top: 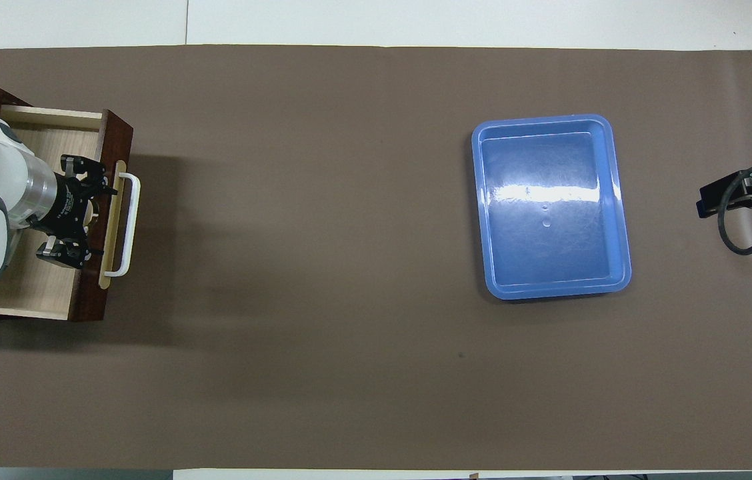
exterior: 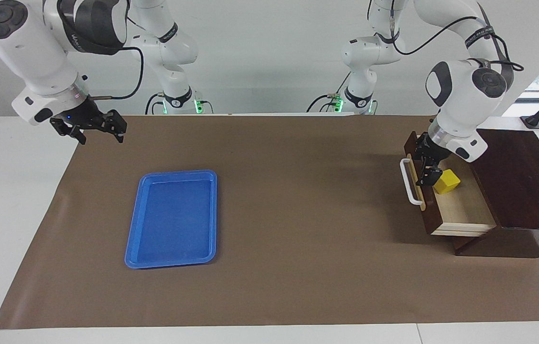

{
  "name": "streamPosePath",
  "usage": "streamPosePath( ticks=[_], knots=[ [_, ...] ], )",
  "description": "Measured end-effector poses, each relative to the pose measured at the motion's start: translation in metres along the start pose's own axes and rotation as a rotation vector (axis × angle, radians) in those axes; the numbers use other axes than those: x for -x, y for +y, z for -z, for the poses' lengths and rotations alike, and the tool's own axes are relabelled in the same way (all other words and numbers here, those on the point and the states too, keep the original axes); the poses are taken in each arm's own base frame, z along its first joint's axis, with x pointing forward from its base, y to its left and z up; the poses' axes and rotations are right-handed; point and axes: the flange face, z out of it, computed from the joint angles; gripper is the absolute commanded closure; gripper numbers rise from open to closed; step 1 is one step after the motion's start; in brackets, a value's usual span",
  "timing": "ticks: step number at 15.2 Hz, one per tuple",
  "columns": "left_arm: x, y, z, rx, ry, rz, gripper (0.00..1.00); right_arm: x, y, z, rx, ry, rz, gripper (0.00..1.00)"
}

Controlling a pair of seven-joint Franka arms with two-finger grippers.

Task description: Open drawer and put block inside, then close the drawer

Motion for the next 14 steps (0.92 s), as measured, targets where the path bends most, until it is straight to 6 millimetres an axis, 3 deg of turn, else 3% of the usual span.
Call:
streamPosePath(
  ticks=[5,7,10,14],
  knots=[
    [-0.086,-0.027,-0.002,0.001,0.038,-0.083,0.0,0.003,0.0,0.004,0.001,0.007,0.0,0.0],
    [-0.098,-0.032,-0.002,0.004,0.04,-0.099,0.0,0.005,0.0,0.008,0.001,0.011,-0.001,0.0],
    [-0.082,-0.025,-0.002,0.0,0.046,-0.154,0.0,0.012,-0.001,0.015,0.002,0.016,-0.001,0.0],
    [-0.022,-0.013,0.017,-0.02,0.04,-0.302,0.0,0.014,-0.001,0.016,0.001,0.015,-0.001,0.0]
  ],
)
